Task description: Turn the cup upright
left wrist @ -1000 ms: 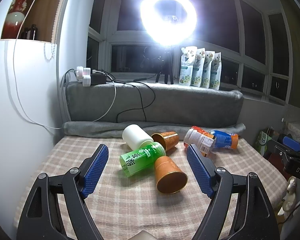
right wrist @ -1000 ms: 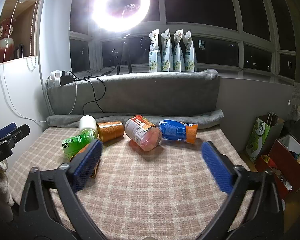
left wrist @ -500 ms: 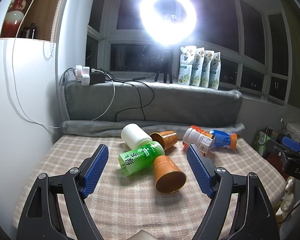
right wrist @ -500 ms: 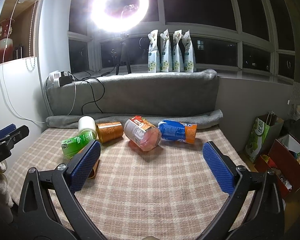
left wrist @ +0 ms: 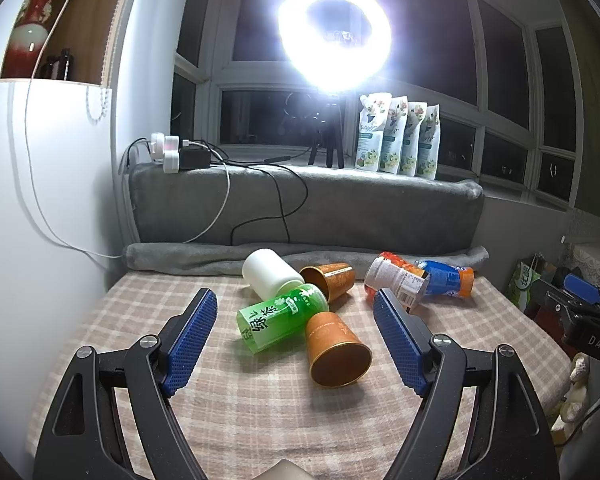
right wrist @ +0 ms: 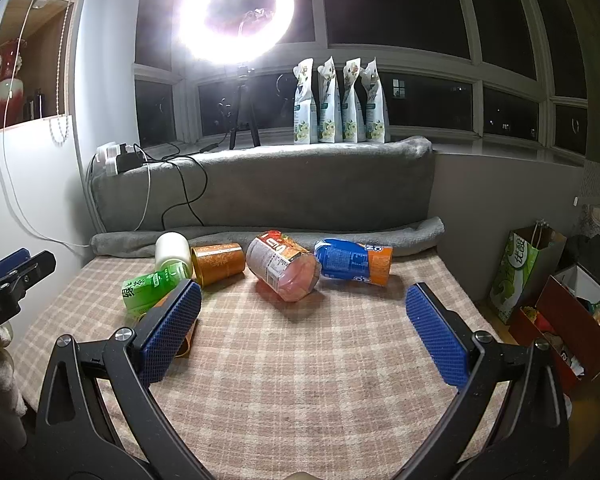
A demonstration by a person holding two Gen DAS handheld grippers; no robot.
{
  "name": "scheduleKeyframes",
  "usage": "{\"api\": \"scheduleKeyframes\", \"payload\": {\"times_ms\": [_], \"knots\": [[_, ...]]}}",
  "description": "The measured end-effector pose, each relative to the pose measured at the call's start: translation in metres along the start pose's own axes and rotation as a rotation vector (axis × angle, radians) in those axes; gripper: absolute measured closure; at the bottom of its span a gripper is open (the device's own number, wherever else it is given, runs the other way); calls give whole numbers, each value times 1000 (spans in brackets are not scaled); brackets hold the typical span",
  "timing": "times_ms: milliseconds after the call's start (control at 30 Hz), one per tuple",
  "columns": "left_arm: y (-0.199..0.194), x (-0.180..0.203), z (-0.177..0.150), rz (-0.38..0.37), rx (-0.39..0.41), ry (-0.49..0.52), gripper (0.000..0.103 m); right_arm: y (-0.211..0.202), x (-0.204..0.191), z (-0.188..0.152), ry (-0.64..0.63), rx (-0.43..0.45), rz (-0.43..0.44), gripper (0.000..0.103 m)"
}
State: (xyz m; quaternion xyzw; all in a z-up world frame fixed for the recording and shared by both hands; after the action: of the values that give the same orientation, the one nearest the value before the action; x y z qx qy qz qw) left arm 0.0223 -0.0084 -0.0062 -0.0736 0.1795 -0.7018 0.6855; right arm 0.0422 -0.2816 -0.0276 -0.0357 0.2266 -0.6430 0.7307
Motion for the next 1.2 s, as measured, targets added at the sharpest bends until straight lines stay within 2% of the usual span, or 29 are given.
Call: {"api": "scheduleKeyframes", "payload": {"times_ms": [800, 1200], "knots": [[-2, 2, 0, -4, 1, 4, 23, 4, 0, -1, 4, -8, -2, 0], [-1, 2, -4, -7, -8, 5, 23, 17, -5, -14, -7, -56, 12, 0]]}}
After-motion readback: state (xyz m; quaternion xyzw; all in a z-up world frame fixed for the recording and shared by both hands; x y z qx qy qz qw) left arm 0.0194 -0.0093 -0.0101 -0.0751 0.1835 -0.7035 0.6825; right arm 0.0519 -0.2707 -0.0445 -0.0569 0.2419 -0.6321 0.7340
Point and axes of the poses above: each gripper's, at about its wrist camera, not at the fingertips, and y roughly the way its jaws point, x to its right, z to its top, the point moved 3 cm from there along y, roughly the way its jaws point, and after that the axes turned 13 degrees about y, right-handed, at the moved point
